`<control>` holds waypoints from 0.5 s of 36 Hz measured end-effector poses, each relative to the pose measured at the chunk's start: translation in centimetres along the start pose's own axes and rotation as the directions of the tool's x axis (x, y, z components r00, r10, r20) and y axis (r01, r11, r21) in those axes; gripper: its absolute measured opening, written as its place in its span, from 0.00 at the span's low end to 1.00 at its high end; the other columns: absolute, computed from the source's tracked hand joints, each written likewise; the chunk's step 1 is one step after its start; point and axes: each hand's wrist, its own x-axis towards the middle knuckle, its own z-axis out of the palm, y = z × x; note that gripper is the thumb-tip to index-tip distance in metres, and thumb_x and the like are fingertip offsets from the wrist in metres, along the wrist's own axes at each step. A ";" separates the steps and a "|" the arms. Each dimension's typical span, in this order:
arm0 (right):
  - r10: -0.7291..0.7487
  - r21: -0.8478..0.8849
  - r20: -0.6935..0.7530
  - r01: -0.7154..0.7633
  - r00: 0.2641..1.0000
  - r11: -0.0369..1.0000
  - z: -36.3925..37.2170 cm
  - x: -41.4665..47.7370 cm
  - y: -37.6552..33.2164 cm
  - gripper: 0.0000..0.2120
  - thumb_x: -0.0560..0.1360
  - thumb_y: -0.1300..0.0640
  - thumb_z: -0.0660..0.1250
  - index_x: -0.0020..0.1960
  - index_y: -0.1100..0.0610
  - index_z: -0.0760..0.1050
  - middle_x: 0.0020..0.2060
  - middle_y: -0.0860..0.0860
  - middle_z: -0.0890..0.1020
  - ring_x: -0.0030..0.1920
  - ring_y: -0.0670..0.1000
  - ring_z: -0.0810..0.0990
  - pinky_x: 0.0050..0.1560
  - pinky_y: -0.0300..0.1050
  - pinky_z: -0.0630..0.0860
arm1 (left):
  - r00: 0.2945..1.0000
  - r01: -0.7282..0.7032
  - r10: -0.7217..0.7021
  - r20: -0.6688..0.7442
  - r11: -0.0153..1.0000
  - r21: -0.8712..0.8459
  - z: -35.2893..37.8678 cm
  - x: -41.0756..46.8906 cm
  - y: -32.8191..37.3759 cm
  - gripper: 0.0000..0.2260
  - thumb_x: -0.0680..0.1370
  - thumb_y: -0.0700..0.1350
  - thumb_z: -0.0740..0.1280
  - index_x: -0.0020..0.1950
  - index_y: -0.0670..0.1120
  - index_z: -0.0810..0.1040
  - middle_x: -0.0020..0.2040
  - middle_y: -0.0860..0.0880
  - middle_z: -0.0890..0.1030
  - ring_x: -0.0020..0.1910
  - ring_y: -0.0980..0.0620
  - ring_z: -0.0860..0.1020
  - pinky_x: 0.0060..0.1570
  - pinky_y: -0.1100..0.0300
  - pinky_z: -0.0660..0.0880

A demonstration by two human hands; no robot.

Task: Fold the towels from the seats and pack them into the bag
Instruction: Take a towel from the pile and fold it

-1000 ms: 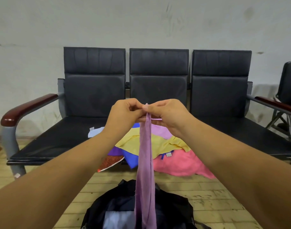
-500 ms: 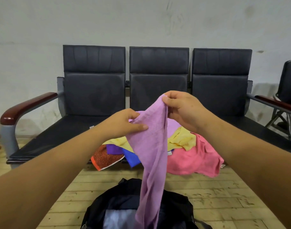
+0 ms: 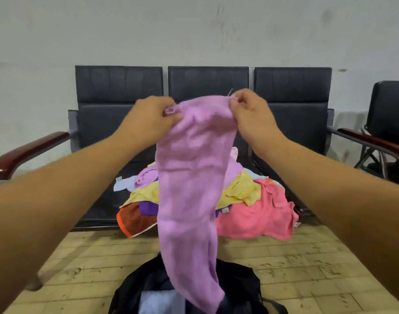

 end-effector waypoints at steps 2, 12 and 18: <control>0.114 -0.041 0.070 -0.111 0.991 0.993 0.5 -0.6 1.1 0.08 0.80 0.60 0.61 0.47 0.63 0.76 0.39 0.54 0.76 0.39 0.50 0.73 0.40 0.43 0.71 | 0.988 0.083 -0.083 0.133 0.997 0.007 0.5 -0.5 -0.4 0.12 0.78 0.47 0.68 0.39 0.40 0.76 0.34 0.44 0.76 0.32 0.49 0.73 0.33 0.59 0.69; 0.341 0.241 0.189 -0.380 0.921 0.893 0.6 -2.2 2.0 0.13 0.82 0.63 0.57 0.44 0.61 0.78 0.45 0.61 0.78 0.44 0.58 0.73 0.43 0.49 0.75 | 0.929 0.365 -0.322 0.183 0.716 -0.595 1.1 -2.3 -1.1 0.08 0.81 0.44 0.66 0.56 0.43 0.81 0.52 0.43 0.84 0.47 0.49 0.82 0.43 0.59 0.82; 0.297 0.283 0.458 -0.455 0.838 0.844 1.0 -2.8 1.1 0.22 0.74 0.38 0.69 0.48 0.58 0.82 0.43 0.53 0.85 0.45 0.53 0.85 0.52 0.48 0.80 | 0.919 0.374 -0.341 0.196 0.601 -0.706 1.2 -2.0 -1.1 0.09 0.81 0.45 0.66 0.57 0.44 0.82 0.52 0.44 0.84 0.50 0.47 0.82 0.51 0.53 0.81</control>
